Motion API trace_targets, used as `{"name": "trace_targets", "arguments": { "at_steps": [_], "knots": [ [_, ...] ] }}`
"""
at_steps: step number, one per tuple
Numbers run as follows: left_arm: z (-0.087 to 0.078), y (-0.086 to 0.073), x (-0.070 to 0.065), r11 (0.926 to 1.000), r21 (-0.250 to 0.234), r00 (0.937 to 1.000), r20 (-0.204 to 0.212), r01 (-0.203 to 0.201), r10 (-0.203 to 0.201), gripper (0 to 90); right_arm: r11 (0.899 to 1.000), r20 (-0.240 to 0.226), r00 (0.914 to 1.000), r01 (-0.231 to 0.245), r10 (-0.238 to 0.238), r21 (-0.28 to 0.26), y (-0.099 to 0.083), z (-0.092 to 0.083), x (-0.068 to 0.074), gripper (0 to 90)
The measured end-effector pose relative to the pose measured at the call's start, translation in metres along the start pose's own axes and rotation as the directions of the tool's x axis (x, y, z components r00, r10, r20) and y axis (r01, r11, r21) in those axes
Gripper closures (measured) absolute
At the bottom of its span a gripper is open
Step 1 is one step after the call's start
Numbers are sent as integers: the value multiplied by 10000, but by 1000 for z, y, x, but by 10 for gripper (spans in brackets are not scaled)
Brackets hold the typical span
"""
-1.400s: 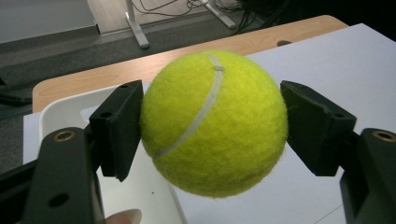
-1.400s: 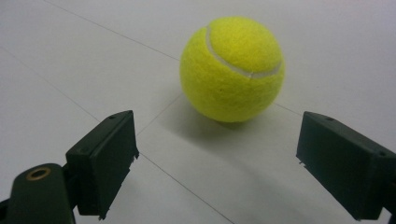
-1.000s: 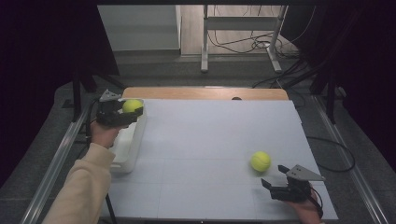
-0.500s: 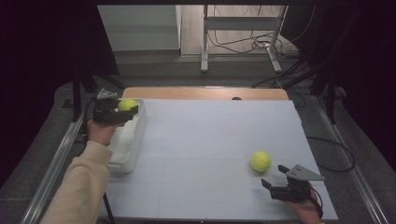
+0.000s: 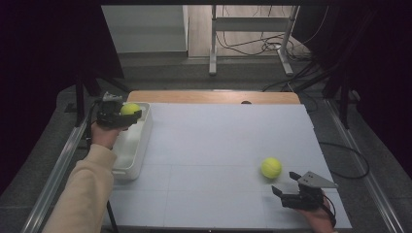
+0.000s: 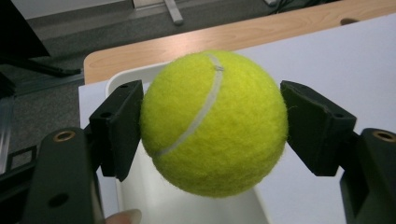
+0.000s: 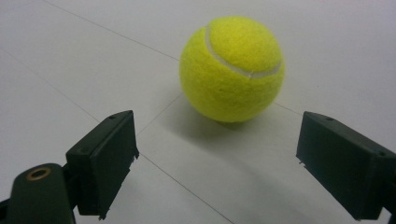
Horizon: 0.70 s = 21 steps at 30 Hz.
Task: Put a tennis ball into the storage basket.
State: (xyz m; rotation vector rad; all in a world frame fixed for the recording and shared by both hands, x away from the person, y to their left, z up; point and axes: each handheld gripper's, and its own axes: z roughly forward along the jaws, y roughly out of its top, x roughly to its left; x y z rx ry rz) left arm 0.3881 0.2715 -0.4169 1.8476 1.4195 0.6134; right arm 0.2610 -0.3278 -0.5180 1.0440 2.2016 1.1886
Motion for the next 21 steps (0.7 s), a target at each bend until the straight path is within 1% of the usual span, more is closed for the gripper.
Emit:
{"name": "trace_targets", "arguments": {
  "at_steps": [4,9,12,16,21],
  "knots": [
    [6,-1,3,9998,165,10000,-62,71,-70,263,10000,3,10000,8,-8,7,0,0,0,129],
    [13,-2,5,9992,390,9998,-208,51,-43,263,10000,-9,10000,0,0,-20,0,0,-1,129],
    [16,-3,7,9985,539,9998,-217,61,-50,263,10000,-10,10000,11,-11,-18,0,0,0,129],
    [21,-4,8,9975,705,9993,-363,60,-34,263,10000,-10,10000,15,-15,-15,0,0,0,129],
    [24,-5,8,9969,786,9992,-409,23,9,264,10000,-4,10000,25,-25,-2,0,0,0,129]
  ]
}}
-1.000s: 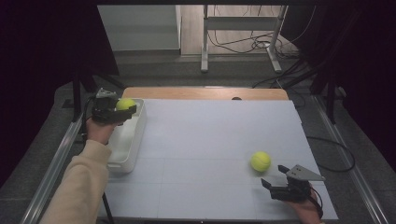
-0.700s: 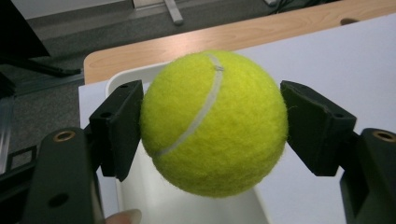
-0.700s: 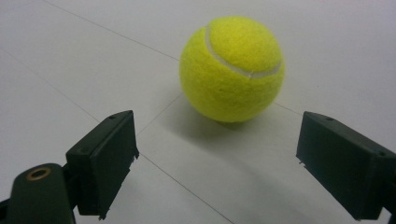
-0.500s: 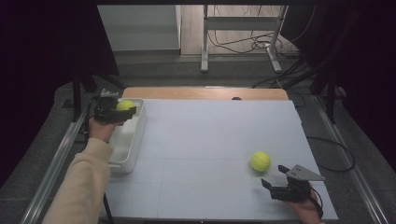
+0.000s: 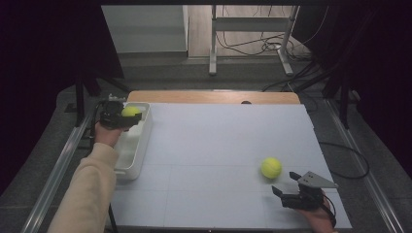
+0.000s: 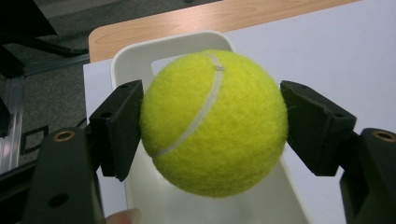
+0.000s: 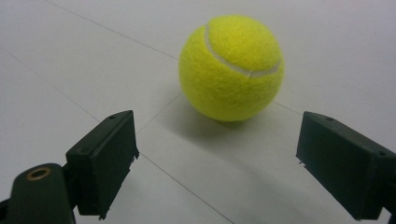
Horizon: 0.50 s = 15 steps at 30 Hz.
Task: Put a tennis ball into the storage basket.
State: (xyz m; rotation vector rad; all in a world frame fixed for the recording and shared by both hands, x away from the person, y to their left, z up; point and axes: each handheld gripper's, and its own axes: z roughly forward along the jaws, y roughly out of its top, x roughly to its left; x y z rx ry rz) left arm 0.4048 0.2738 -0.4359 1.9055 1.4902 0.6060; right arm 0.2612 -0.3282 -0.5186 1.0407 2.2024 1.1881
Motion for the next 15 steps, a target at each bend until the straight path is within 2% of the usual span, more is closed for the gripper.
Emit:
{"name": "trace_targets", "arguments": {
  "at_steps": [15],
  "knots": [
    [11,-1,-1,9988,467,9997,-184,-173,182,263,10000,-6,10000,-12,12,30,0,0,0,129]
  ]
}}
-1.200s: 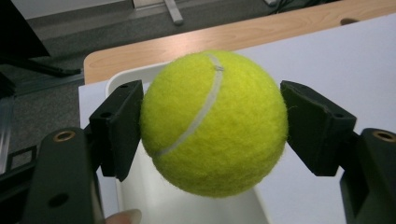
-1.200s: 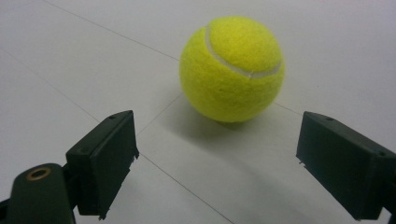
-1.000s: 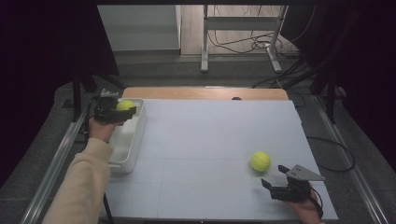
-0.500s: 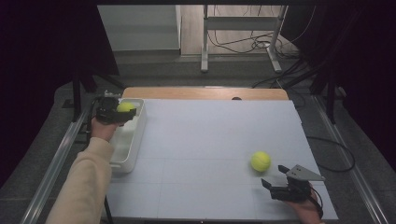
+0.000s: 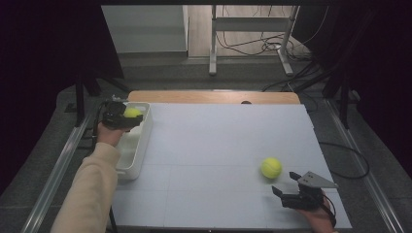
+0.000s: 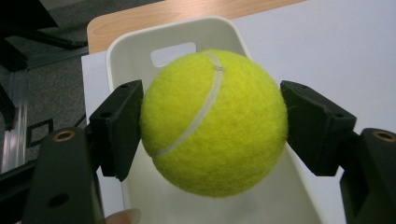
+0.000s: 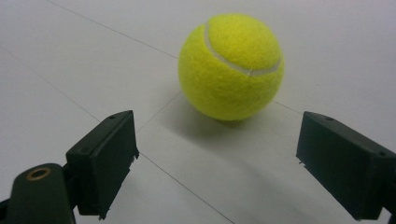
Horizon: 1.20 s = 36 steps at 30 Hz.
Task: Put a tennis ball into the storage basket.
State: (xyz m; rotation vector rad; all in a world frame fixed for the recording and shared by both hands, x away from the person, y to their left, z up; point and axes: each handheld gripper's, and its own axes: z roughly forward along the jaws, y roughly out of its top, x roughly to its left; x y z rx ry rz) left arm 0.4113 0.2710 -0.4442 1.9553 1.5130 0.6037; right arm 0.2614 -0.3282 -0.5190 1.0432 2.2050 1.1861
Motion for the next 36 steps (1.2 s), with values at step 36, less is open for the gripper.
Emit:
{"name": "trace_targets", "arguments": {
  "at_steps": [36],
  "knots": [
    [7,-4,-1,9990,429,9993,-332,-149,163,253,10000,-18,10000,20,-20,40,0,0,1,130]
  ]
}}
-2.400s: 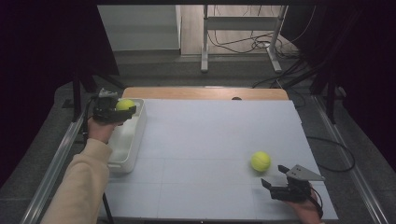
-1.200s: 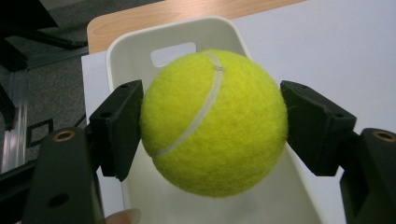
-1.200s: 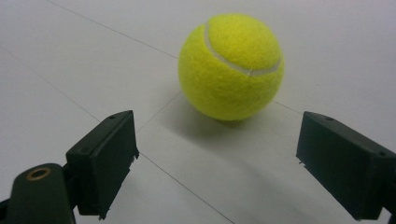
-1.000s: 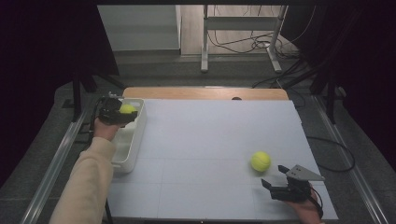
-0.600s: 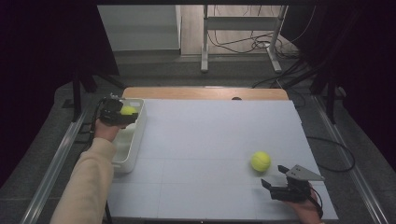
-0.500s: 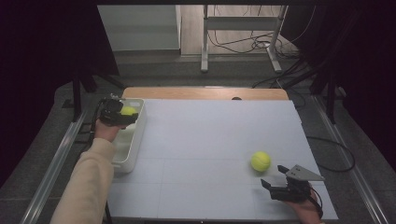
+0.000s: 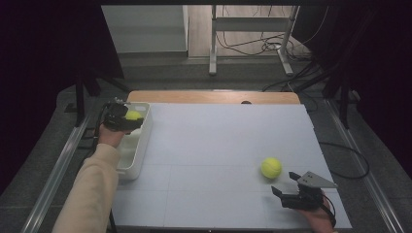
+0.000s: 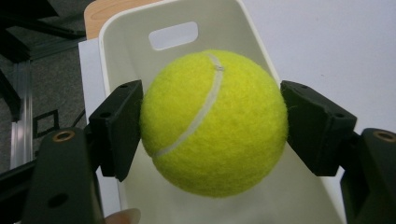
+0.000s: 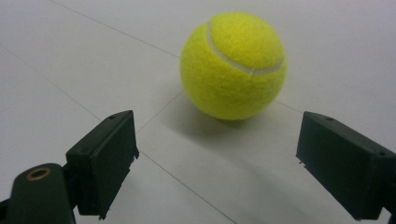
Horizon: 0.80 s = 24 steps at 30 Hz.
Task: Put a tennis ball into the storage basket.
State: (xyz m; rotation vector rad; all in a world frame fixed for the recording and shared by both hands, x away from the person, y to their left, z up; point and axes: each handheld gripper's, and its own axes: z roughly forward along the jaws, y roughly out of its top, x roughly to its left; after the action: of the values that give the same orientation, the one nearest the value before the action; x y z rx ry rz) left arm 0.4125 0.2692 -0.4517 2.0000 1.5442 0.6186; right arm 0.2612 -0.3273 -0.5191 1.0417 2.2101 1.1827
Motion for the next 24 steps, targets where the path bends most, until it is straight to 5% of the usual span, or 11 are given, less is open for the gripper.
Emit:
{"name": "trace_targets", "arguments": {
  "at_steps": [3,17,24],
  "knots": [
    [-2,1,0,9998,-168,10000,70,51,-50,178,10000,-16,10000,-5,5,-9,0,0,0,129],
    [-19,1,-6,9963,-858,9989,468,-37,77,173,10000,83,10000,-6,6,15,0,0,0,130],
    [-31,-2,-18,9909,-1297,9954,839,-359,470,176,10000,83,10000,-31,32,-12,0,0,0,130]
  ]
}}
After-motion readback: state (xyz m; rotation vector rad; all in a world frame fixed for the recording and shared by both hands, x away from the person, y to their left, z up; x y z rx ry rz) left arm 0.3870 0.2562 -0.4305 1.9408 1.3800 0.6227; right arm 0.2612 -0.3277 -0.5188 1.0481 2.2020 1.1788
